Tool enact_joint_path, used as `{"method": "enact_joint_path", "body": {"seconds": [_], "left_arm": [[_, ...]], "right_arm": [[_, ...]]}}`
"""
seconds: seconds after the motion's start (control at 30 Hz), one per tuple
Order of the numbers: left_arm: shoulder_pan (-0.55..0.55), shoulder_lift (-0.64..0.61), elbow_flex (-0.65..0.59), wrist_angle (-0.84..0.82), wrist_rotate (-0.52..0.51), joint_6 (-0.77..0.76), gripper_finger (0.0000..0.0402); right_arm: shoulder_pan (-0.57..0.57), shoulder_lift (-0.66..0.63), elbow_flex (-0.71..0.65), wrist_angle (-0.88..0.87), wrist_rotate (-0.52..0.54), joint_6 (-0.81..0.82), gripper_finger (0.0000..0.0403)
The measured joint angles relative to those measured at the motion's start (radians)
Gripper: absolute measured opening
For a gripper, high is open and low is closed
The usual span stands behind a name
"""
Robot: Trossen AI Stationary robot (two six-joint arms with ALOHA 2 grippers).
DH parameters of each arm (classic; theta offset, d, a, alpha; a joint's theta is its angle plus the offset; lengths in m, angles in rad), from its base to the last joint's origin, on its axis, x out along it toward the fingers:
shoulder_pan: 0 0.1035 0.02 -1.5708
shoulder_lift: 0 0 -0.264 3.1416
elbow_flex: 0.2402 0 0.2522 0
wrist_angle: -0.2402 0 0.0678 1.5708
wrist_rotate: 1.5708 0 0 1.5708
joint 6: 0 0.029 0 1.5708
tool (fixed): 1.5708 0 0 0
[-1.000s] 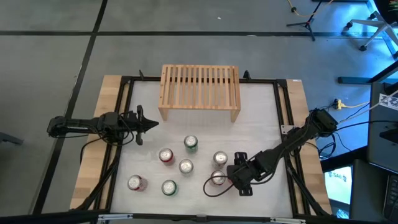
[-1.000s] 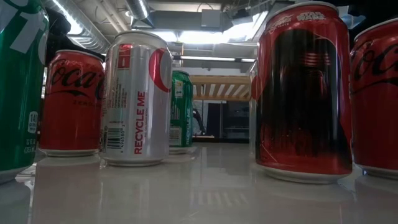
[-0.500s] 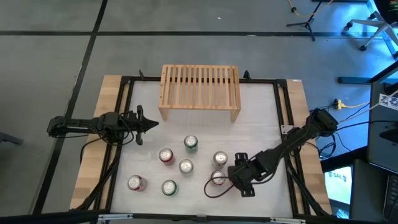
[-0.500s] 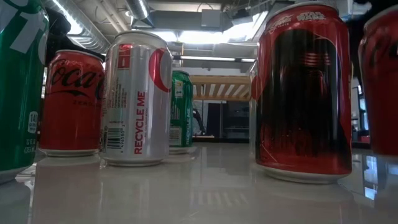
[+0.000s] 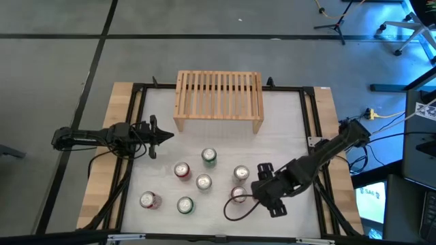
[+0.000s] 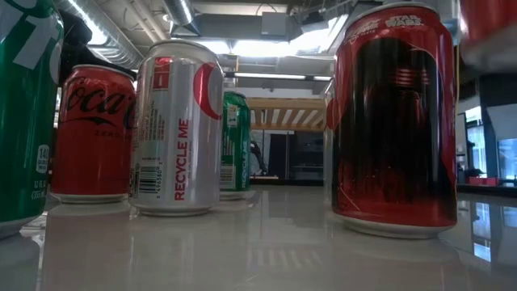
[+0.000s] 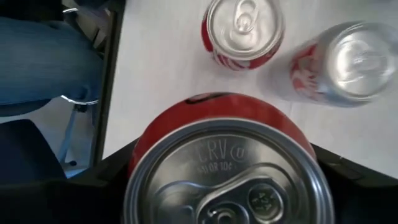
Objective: Place canned beverage on shelf
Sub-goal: Put the right red black soda can on the shelf
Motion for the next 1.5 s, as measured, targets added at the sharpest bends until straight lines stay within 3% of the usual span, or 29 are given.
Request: {"method": "enact_joint_path", "body": {"seconds": [0.47, 0.9, 1.13, 1.5], "left_arm": [[0.0, 0.0, 0.0, 0.0, 0.0, 0.0, 0.0], [0.0, 0.0, 0.0, 0.0, 0.0, 0.0, 0.0], [0.0, 0.0, 0.0, 0.0, 0.0, 0.0, 0.0], [0.0, 0.0, 0.0, 0.0, 0.0, 0.0, 0.0]], "right_arm": [[-0.191, 0.0, 0.232, -0.177, 0.0, -0.209, 0.0306], [-0.485, -0.001, 0.255, -0.265, -0.001, -0.548, 0.0307], [-0.66, -0.001, 0.255, -0.261, -0.094, -0.692, 0.0307], [-0.872, -0.001, 0.287, -0.282, -0.131, -0.904, 0.0307]]}}
